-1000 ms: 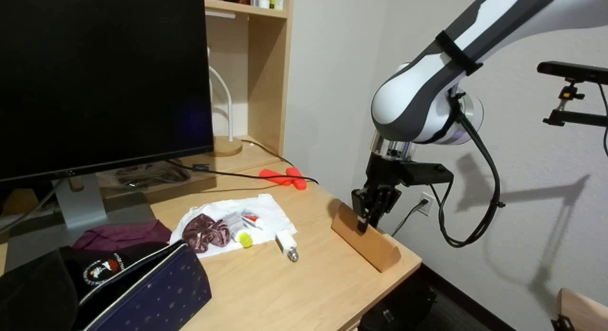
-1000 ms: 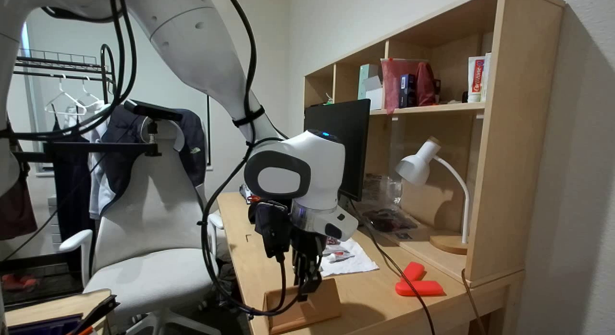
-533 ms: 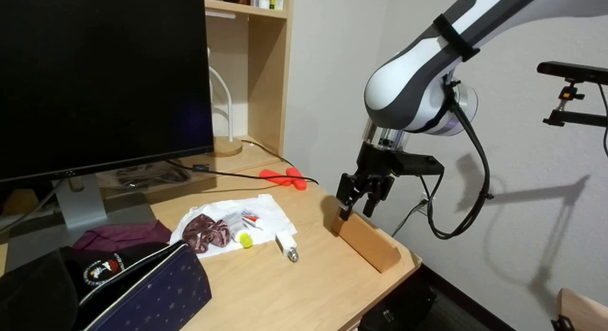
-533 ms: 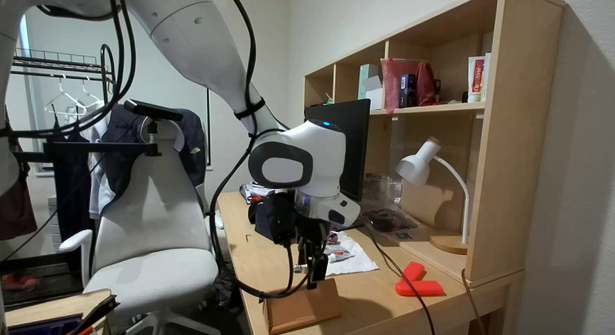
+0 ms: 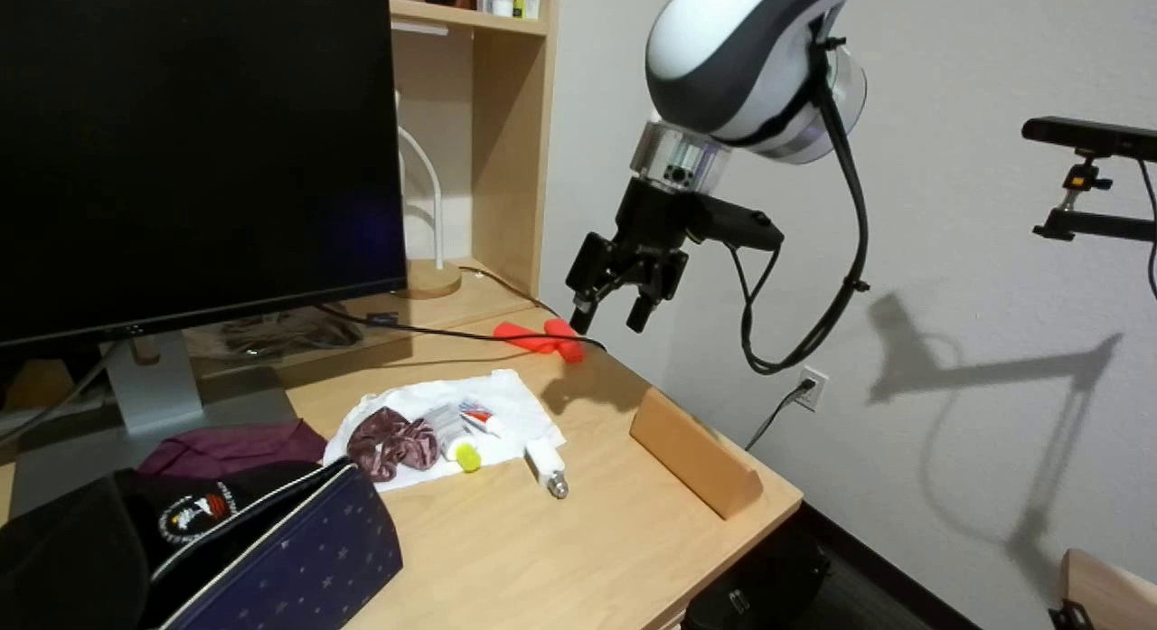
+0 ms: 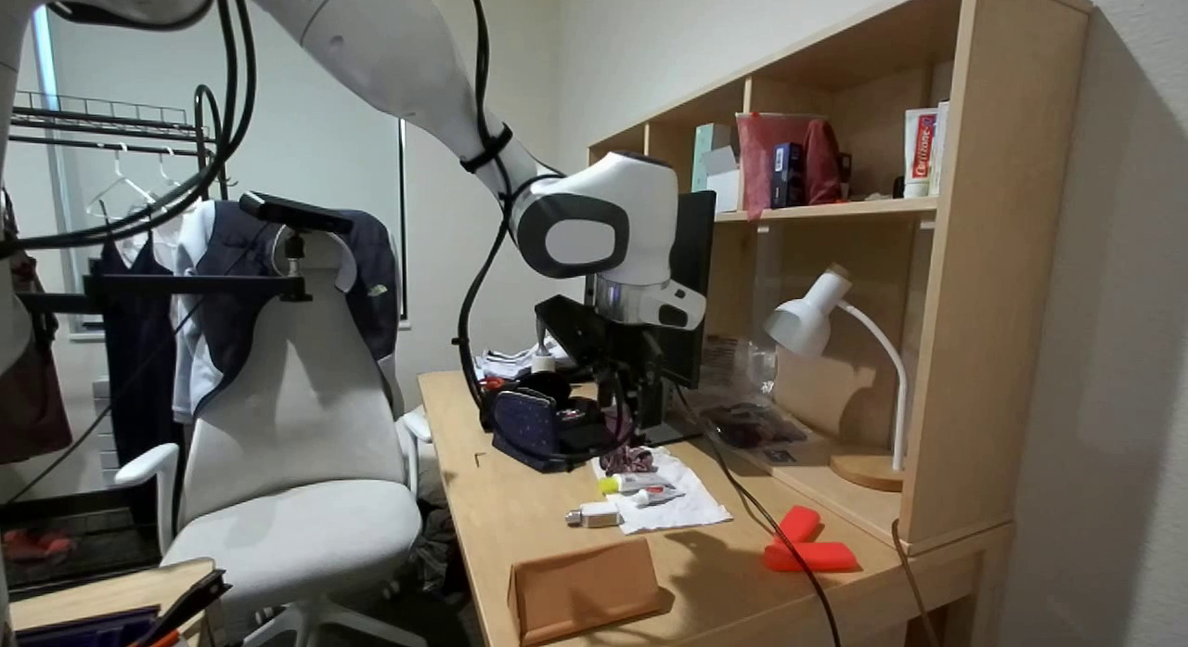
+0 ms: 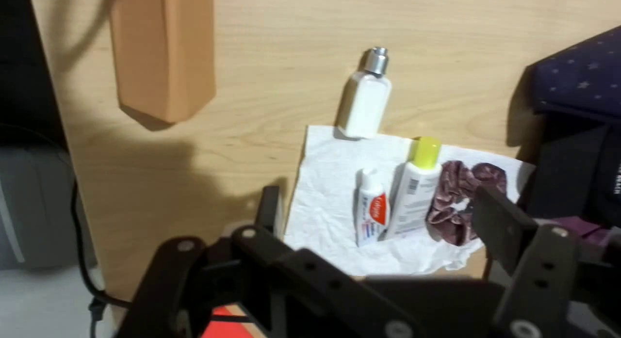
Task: Put the case on the cloth directly on the table
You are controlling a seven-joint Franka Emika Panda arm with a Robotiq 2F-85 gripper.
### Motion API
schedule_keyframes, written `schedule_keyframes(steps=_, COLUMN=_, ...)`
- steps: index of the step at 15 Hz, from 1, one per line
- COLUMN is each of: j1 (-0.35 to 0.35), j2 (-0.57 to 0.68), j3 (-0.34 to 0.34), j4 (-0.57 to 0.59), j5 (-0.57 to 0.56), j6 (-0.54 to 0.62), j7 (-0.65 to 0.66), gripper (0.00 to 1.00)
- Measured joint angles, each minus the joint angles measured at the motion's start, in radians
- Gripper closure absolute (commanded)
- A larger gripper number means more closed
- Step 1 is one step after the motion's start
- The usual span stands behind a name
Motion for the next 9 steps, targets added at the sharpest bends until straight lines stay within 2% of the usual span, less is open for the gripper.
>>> schedule_keyframes(steps=3, j1=0.007, j2=0.057, j3=0.036, j4=0.1, j5=0.031, j6=-0.073, j7=-0.056, gripper=0.0)
schedule_keyframes(steps=9, j1=0.012, j2=0.244, j3=0.07, j4=0.247, j5=0.041, j6=-0.169, j7=-0.057, gripper=0.0)
